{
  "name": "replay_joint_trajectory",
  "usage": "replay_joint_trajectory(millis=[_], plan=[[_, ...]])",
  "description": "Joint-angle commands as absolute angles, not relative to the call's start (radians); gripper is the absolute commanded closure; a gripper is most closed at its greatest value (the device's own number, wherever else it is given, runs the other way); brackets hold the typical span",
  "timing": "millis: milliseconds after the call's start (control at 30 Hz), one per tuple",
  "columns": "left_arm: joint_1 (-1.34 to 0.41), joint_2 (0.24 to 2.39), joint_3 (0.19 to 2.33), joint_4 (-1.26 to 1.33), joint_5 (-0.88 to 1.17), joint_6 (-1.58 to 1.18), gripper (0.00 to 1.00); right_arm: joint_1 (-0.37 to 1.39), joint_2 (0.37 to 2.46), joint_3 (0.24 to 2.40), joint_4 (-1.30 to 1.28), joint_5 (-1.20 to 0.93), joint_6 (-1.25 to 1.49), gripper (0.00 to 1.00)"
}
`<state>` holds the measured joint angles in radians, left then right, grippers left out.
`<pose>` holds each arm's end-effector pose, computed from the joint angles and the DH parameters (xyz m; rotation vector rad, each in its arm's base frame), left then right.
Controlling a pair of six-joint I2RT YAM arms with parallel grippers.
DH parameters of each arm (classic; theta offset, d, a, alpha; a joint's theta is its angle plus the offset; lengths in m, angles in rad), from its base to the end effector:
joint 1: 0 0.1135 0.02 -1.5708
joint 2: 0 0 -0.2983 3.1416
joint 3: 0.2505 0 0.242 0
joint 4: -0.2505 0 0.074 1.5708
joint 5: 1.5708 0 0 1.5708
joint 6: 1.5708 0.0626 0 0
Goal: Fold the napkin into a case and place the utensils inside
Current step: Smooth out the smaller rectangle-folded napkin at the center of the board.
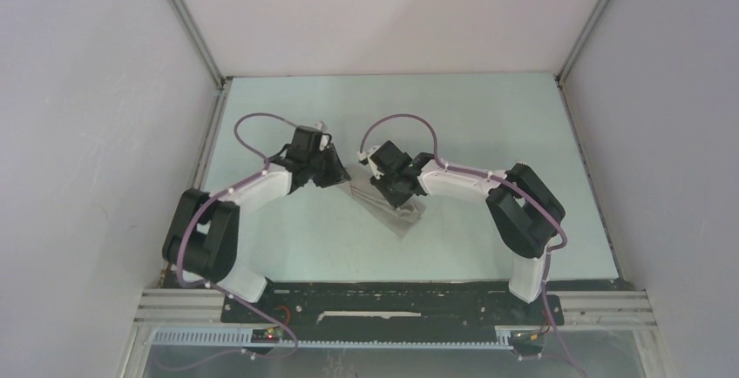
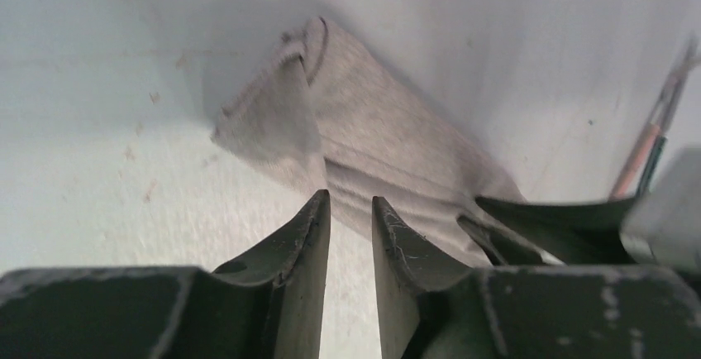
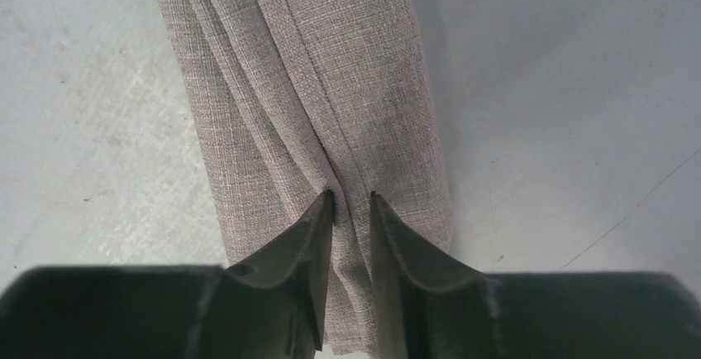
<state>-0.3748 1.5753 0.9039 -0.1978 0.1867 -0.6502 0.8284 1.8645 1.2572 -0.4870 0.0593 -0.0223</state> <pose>0.3025 -0.1315 0.2094 -0.2623 2.5267 -0.6627 0.2703 0.2891 0.1932 -1.0861 2.4443 0.1818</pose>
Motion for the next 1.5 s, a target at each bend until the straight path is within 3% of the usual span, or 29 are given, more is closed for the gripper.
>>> replay_joint_trajectory(millis=[0,133,367,433,600,800,1467], plan=[[-0.438,1.454,0.817,-0.204,0.209,-0.666,0.71,0.838,1.864,1.259,-0.46,0.073,-0.032,0.71],[-0.506,1.429,0.719,-0.098,0.279,-0.772,0.85,0.844,1.864,1.259,-0.463,0.082,-0.035,0.61],[-0.571,1.51,0.722,0.047,0.317,-0.862,0.94,0.845,1.878,1.259,-0.446,0.064,-0.041,0.61],[-0.573,1.528,0.712,0.074,0.309,-0.878,0.96,0.845,1.885,1.259,-0.44,0.056,-0.041,0.64],[-0.575,1.552,0.68,0.123,0.294,-0.909,0.98,0.847,1.892,1.259,-0.438,0.053,-0.031,0.86],[-0.587,1.573,0.658,0.139,0.284,-0.925,1.0,0.847,1.859,1.26,-0.435,0.052,-0.013,1.0],[-0.593,1.603,0.613,0.168,0.224,-0.925,1.0,0.849,1.822,1.292,-0.509,-0.169,0.238,1.0]])
